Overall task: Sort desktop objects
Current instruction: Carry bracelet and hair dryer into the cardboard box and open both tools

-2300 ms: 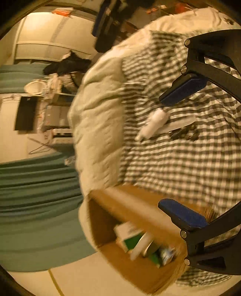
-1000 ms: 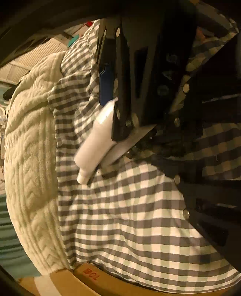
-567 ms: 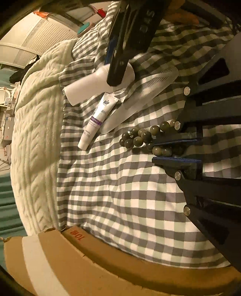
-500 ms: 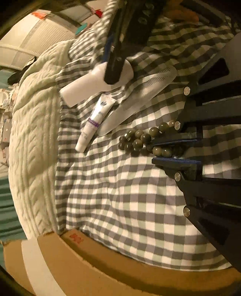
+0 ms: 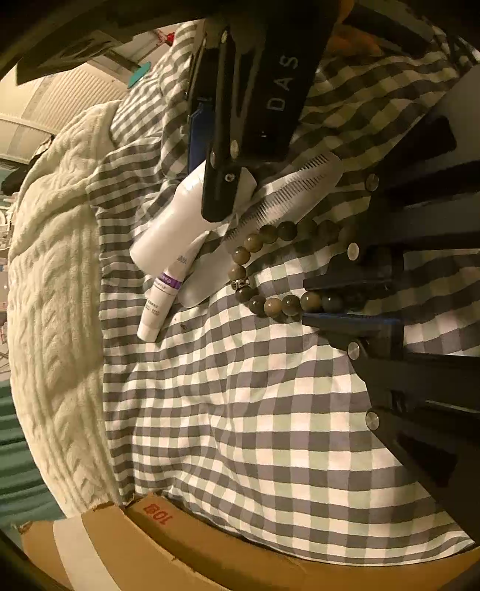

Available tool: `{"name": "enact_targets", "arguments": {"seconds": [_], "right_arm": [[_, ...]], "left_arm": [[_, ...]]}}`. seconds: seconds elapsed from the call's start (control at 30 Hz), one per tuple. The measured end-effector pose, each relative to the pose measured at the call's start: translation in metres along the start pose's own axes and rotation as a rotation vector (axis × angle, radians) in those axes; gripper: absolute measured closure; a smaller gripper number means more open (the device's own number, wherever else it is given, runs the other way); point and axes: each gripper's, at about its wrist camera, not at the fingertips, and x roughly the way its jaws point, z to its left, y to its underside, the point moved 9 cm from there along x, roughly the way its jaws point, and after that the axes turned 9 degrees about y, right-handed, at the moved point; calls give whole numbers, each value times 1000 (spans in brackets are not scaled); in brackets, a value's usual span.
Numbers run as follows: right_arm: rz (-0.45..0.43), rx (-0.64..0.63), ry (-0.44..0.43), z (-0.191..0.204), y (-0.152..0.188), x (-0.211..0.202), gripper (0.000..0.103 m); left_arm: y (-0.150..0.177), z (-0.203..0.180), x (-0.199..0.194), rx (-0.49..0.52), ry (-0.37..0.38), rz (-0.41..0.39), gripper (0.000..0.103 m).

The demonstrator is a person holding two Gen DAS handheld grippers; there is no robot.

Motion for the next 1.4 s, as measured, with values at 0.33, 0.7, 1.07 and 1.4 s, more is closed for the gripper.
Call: {"name": "enact_targets", "arguments": {"seconds": [0.33, 0.7, 1.07, 1.4], "right_arm": [[-108, 73, -69, -9, 2, -45, 58], [-149, 130, -115, -9, 4, -92, 60], [-211, 94, -92, 5, -3, -135, 62], [-329, -39, -142, 58, -62, -216, 62]], "left_arm": [[-7, -8, -55, 53, -72, -137, 92], [-29, -19, -103, 40, -90, -231, 92], [-43, -19, -153, 31, -89, -332, 92], [-102, 10, -254, 2, -103, -504, 92]]}}
